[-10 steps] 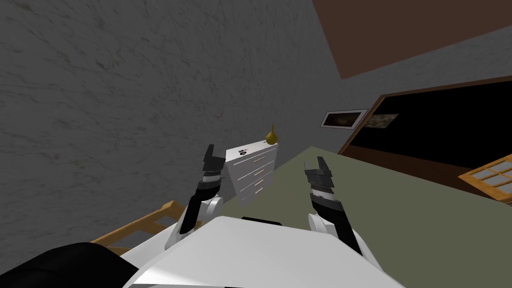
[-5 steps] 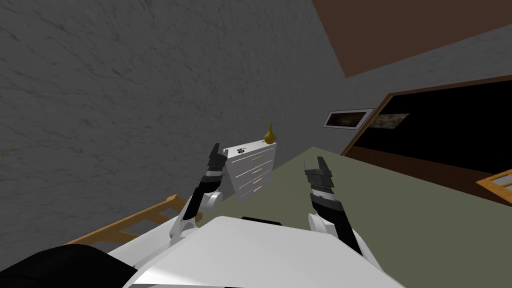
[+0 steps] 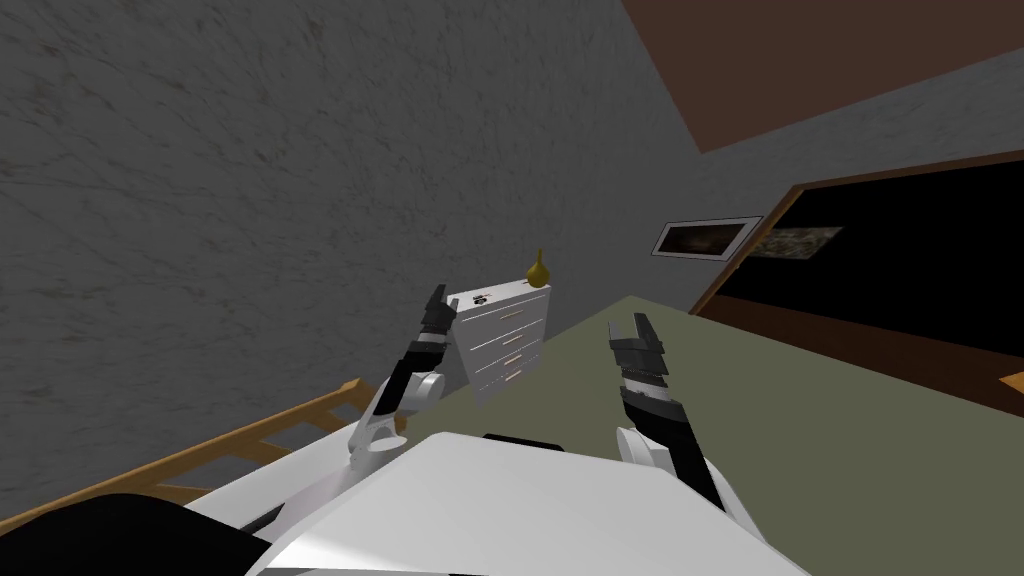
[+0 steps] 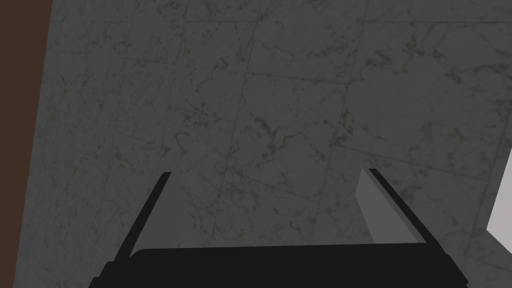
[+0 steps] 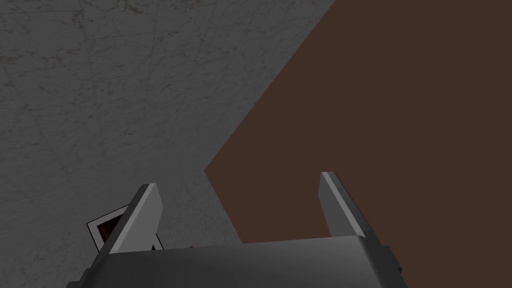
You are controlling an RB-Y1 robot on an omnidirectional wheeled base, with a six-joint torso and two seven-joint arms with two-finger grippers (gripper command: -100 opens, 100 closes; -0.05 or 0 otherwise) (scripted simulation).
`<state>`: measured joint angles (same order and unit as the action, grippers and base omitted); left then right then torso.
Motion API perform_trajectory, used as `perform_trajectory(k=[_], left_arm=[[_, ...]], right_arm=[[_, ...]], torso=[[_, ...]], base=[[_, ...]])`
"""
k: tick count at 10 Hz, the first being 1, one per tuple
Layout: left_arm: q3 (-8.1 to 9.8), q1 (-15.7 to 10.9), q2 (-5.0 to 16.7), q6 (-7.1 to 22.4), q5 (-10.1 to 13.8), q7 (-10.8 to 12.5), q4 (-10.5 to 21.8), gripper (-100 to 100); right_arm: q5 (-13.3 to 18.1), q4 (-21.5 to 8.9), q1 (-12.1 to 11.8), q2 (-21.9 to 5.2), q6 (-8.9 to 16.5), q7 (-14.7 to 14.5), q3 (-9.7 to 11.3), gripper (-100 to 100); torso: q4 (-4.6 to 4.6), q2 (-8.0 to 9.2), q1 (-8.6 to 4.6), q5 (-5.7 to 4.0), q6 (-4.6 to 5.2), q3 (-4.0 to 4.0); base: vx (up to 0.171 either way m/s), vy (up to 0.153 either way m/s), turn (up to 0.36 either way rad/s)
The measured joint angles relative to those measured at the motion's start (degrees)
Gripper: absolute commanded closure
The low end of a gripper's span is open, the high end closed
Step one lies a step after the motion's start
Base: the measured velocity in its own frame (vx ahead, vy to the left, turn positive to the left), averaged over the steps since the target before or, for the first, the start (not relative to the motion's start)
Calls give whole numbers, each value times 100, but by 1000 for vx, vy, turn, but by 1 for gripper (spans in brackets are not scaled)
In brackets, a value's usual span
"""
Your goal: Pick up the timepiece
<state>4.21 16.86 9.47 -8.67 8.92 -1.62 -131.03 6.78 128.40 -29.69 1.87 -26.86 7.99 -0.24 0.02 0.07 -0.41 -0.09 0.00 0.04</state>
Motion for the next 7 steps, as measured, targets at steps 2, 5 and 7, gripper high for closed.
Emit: perform_trajectory(k=[2,5,7], left_arm=[[34,-120,16,256,29,-39,95,-100],[113,-327,54,625,105,-101,217,-100],[204,-550,88,936,181,-146,304,-100]], right_arm=[[0,0,0,-1,0,0,0,0],[0,0,0,-1,0,0,0,0],[0,0,0,0,0,0,0,0]], torso=[[0,-2,23,4,0,-1],[-1,-4,25,5,1,-2],[-1,-4,15,2,0,-2]], base=[[-22,-44,40],[-22,-58,36],[-19,-56,26]])
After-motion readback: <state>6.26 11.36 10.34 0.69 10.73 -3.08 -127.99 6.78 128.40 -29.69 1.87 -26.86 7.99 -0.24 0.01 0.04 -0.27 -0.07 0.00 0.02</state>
